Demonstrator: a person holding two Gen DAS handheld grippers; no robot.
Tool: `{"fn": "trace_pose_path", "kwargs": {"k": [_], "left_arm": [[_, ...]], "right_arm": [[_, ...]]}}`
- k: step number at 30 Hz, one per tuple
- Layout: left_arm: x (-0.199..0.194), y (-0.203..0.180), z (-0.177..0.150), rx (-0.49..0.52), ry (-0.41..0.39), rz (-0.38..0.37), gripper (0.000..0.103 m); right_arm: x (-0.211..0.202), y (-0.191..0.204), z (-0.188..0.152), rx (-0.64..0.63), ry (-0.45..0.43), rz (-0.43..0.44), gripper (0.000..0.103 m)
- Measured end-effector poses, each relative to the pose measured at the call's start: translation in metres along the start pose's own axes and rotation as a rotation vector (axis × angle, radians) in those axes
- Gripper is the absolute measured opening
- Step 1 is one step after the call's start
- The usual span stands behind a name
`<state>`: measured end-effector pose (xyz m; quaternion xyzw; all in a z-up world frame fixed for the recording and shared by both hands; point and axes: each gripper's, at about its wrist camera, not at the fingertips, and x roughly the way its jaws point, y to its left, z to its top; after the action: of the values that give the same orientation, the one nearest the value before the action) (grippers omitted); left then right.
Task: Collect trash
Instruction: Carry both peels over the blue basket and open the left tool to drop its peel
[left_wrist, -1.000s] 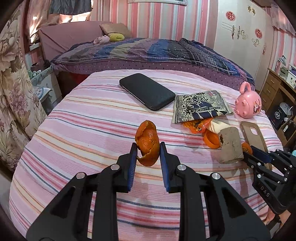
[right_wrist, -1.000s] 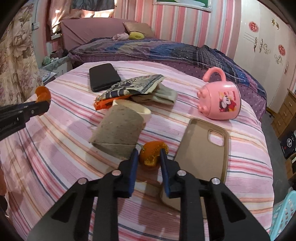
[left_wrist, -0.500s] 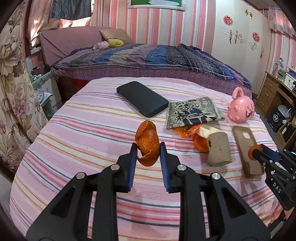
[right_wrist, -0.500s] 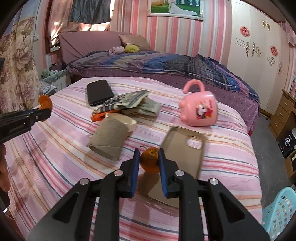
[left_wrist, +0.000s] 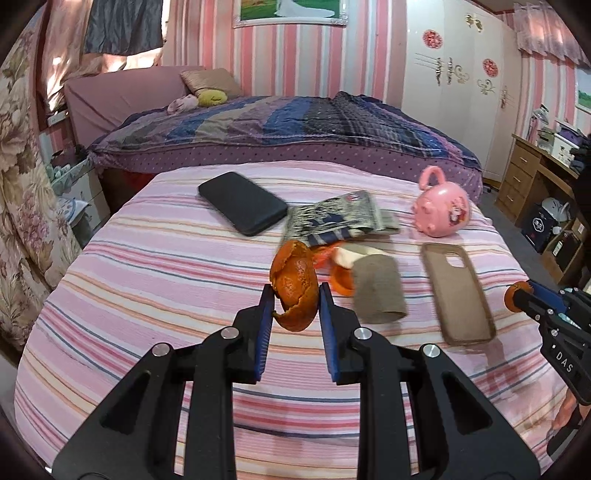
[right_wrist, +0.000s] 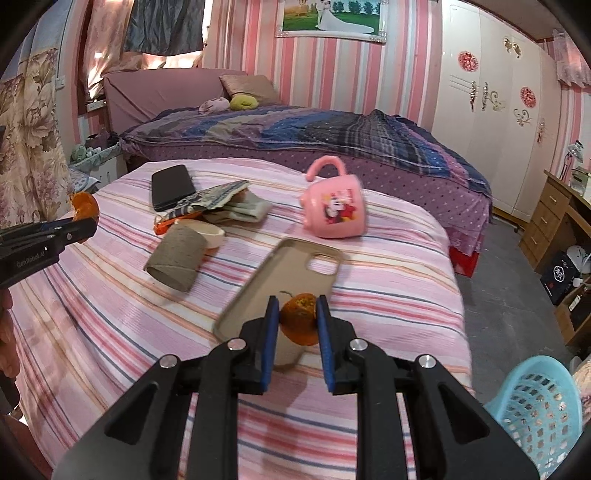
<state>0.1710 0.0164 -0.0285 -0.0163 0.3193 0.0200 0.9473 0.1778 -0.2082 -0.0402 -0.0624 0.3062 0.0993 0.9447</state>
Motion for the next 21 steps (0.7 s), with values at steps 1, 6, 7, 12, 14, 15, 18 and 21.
{"fn": "trace_pose_path", "kwargs": {"k": [1,6,7,12,14,15,18,21], "left_arm": [[-0.002,-0.006,0.0,0.01,-0.004,-0.006,0.023],[-0.005,-0.035,-0.006,0.063,-0.01,-0.032,0.023],[-0.005,-0.039,-0.007,0.07,-0.009,-0.035,0.023],[-0.005,-0.065,-0.014,0.091,-0.007,-0.067,0.023],[-0.005,-0.077,-0.017,0.096,-0.009,-0.076,0.023],[-0.005,-0.083,-0.018,0.102,-0.013,-0.077,0.023],[-0.005,-0.098,-0.022,0.106,-0.013,-0.096,0.023],[-0.003,-0.121,-0.029,0.105,0.001,-0.128,0.023]], "right_arm": [[-0.004,-0.005,-0.002,0.002,-0.002,-0.007,0.021],[-0.019,-0.032,-0.009,0.021,-0.01,-0.035,0.021],[-0.023,-0.041,-0.011,0.034,-0.012,-0.036,0.021],[-0.039,-0.079,-0.021,0.074,-0.021,-0.08,0.021],[-0.045,-0.093,-0.026,0.083,-0.02,-0.098,0.021],[-0.047,-0.1,-0.029,0.086,-0.018,-0.111,0.021],[-0.052,-0.117,-0.035,0.091,-0.011,-0.135,0.021],[-0.06,-0.137,-0.045,0.093,-0.004,-0.169,0.021]]}}
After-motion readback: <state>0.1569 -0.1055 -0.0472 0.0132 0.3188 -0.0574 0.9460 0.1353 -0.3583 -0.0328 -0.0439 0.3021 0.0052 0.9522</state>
